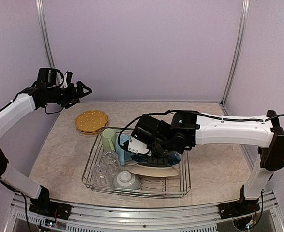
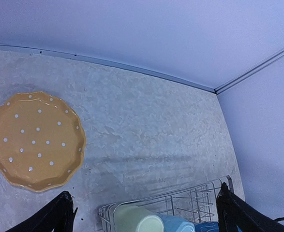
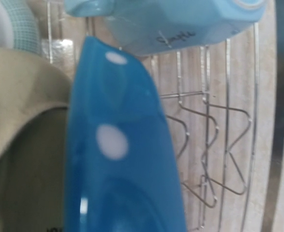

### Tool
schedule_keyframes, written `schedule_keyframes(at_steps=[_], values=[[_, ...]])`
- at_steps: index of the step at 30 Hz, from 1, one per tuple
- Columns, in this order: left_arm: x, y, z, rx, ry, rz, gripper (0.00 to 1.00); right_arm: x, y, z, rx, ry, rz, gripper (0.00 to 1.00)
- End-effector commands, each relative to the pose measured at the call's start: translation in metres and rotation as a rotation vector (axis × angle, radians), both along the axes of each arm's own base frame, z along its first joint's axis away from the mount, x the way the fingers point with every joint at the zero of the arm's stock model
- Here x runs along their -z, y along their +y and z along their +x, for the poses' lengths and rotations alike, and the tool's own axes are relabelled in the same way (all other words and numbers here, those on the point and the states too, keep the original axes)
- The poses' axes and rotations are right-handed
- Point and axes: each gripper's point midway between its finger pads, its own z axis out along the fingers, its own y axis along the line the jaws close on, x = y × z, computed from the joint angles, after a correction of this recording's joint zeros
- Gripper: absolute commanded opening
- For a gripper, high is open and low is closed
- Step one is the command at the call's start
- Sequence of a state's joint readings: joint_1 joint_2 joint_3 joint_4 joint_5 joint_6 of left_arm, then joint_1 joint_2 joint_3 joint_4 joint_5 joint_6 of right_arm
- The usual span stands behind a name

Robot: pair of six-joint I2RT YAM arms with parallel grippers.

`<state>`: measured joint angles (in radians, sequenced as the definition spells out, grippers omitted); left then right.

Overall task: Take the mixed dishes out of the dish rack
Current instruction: Grab the plate from the dish rack, then pass from the right arm to the left

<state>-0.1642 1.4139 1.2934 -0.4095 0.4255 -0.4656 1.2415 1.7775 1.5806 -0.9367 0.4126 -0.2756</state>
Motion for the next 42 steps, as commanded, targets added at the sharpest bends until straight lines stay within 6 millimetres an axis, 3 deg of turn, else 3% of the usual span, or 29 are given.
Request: schedule_keyframes(at_steps=[1,15,26,32,37,42], values=[[0.000,-0.004,-0.001,0.022,-0.013,0.001,0.97,-0.062,0.010,0.005,0.067,-0.126,0.154,0.00],[-0.001,-0.006,-0.002,0.030,-0.013,-0.003,0.98,-0.127,0.006,0.001,0.056,-0.211,0.371,0.00],[0.000,-0.011,-0.003,0.057,-0.006,-0.021,0.98,-0.195,-0.027,0.011,0.146,-0.366,0.634,0.00],[-0.005,-0.027,-0.008,0.146,-0.006,-0.087,0.99,-0.219,-0.061,0.045,0.296,-0.309,0.905,0.00],[-0.010,-0.049,-0.016,0.278,0.012,-0.197,0.99,-0.217,-0.092,0.078,0.437,-0.184,1.140,0.00],[-0.012,-0.072,-0.026,0.397,0.055,-0.331,0.99,-0.211,-0.108,0.095,0.474,-0.008,1.377,0.00]])
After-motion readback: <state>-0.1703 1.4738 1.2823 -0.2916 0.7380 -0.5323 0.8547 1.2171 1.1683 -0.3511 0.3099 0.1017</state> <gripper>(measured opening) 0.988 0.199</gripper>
